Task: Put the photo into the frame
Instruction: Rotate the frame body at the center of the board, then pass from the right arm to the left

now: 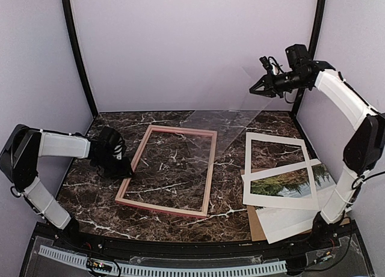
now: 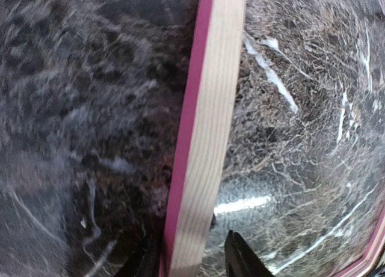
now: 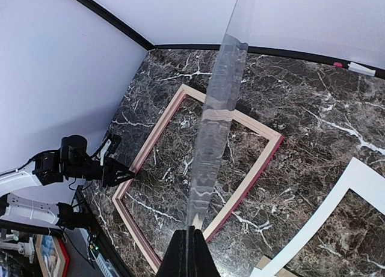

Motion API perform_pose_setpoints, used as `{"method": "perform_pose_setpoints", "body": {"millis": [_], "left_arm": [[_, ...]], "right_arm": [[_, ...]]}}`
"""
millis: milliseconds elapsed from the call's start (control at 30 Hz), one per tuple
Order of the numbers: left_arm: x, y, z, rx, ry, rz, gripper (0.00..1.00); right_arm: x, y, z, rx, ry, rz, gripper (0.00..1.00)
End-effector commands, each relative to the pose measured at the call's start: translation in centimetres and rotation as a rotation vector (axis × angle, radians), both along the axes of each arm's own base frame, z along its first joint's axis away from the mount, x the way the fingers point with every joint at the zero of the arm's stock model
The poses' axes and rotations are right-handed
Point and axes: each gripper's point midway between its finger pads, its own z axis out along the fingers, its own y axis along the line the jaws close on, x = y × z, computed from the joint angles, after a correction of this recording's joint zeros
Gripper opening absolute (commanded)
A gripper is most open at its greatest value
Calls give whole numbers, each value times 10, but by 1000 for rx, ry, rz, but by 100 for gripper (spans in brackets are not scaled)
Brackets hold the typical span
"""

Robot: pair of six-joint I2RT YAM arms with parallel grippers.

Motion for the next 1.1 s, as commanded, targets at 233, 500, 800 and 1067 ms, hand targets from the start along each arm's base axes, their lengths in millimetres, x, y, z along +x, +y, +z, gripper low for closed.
{"method": "perform_pose_setpoints", "body": {"millis": [233,500,800,1067], "left_arm": [[22,-10,105,-45,-246,-65,73],[56,-67,261,-214,-741,-441,85],[58,-114,314,-333,-895,-788,89],[30,-140,316,-532,-879,-1007,87]], "right_arm": [[-65,61,43,-59,-188,312,0],[-142,93,78,-60,-405,564,0],[-210,114,96,39,-464,794,0],[-220,119,100,27,-496,820,0]]}}
